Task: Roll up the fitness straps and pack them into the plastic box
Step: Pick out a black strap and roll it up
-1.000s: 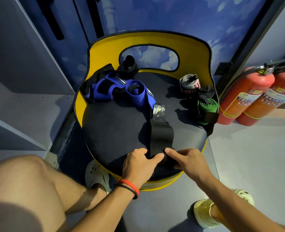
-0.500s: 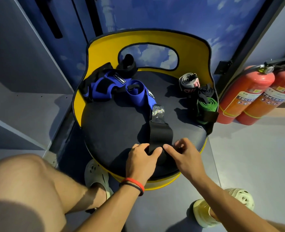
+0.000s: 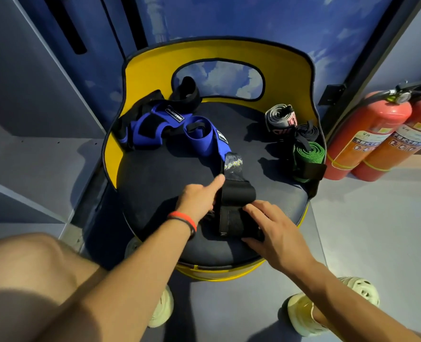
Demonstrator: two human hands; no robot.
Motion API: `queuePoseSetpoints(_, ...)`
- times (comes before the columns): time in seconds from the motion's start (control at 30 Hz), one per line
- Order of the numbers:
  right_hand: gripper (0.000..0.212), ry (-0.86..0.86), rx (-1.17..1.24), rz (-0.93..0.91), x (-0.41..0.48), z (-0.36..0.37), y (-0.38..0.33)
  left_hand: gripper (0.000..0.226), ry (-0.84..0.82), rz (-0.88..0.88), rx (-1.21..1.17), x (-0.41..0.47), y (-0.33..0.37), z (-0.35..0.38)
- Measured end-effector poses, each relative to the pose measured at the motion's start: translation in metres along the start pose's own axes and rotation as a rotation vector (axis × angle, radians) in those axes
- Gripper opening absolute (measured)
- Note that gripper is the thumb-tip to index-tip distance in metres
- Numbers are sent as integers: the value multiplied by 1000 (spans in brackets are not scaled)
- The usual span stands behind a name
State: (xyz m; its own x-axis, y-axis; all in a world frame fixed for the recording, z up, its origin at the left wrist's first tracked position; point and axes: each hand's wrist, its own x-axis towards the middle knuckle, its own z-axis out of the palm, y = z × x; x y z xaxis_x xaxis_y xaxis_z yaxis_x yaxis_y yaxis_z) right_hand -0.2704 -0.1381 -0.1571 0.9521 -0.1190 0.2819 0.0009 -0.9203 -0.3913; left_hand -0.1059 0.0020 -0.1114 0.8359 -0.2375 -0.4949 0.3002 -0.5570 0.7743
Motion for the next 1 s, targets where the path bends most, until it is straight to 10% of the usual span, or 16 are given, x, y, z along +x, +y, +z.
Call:
queuePoseSetpoints(0.3,68,-185,102,6,6,-19,15,19,-128,-6,-143,48,25,29)
queuePoseSetpoints(0.47,67,-244,225,87,7,-25,23,36,-80,104,-10,51,31,33)
queuePoseSetpoints(0.53,69,-260,282,123,10,-23,26,2,-33,152,11,48,28,32)
queuePoseSetpoints(0.83,64,-286,414,211,21,-18,29,8,93,185,-12,55,15,29)
queuePoseSetpoints(1.0,60,-266,409,235,19,-20,27,52,94,251,28,70,31,9)
